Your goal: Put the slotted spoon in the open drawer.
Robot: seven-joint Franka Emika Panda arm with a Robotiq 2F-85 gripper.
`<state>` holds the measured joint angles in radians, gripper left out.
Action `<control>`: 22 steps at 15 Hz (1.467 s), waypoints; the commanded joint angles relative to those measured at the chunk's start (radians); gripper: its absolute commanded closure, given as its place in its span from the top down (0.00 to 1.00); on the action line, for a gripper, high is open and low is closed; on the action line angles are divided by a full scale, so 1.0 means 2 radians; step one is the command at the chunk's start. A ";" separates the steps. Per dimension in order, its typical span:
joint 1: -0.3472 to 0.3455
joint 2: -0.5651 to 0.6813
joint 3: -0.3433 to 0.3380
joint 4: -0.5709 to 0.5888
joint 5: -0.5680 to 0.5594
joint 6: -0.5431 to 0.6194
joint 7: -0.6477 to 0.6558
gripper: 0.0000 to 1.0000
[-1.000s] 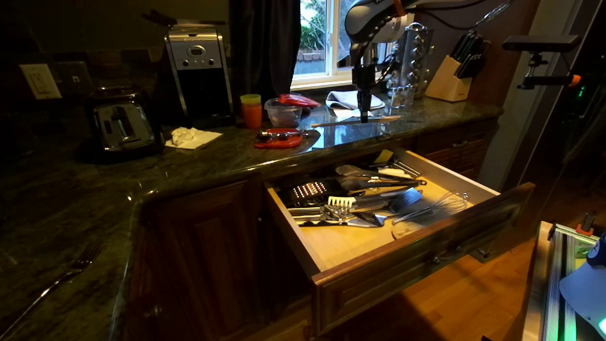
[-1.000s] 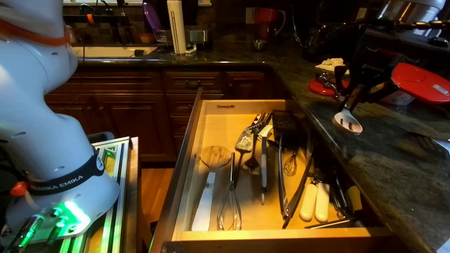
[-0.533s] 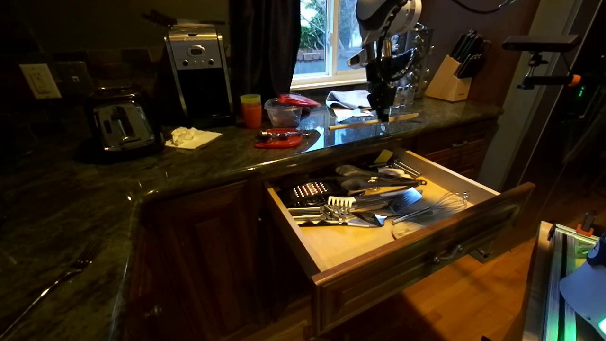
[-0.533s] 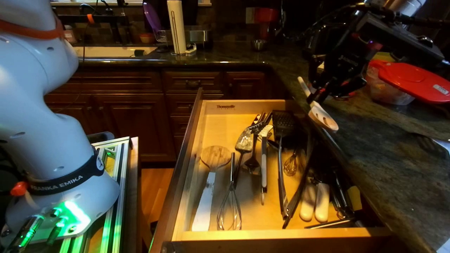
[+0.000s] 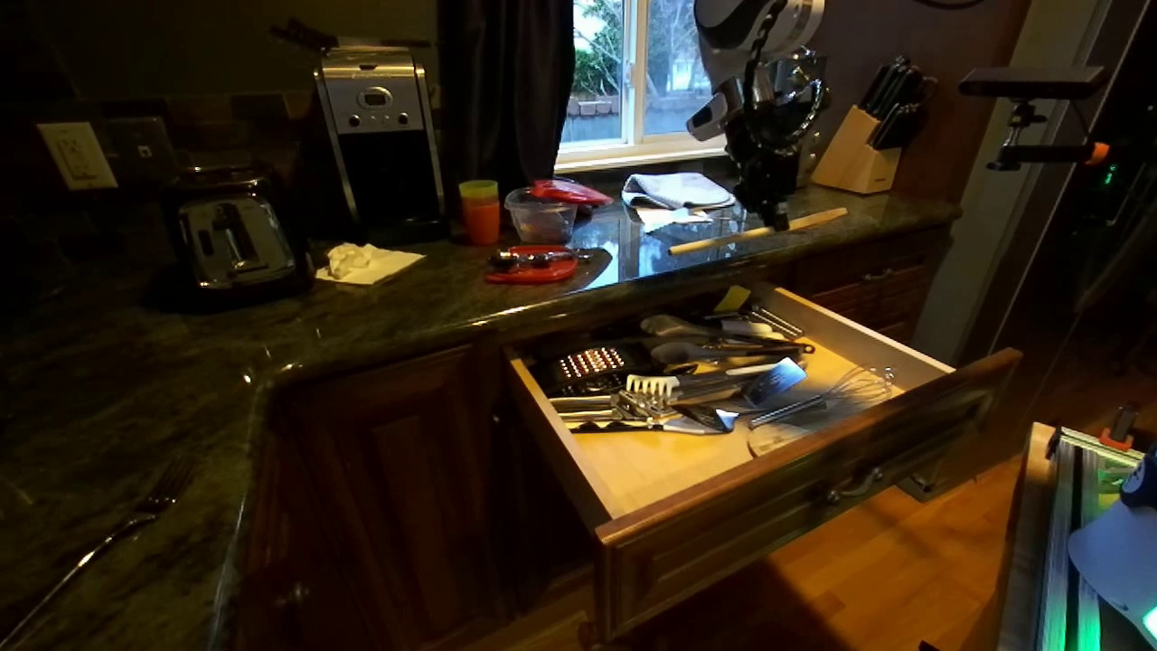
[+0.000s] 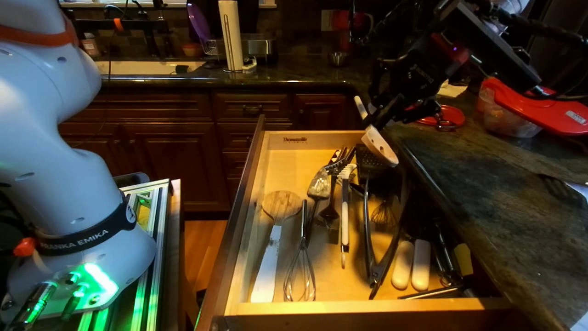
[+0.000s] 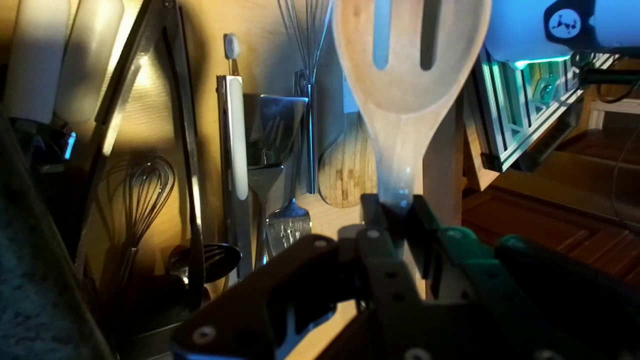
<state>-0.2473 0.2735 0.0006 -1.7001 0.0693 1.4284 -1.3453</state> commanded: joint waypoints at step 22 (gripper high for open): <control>0.038 -0.047 -0.020 -0.252 0.020 0.379 0.135 0.04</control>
<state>-0.1905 0.2001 -0.0308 -2.1417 0.1089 2.0846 -1.0978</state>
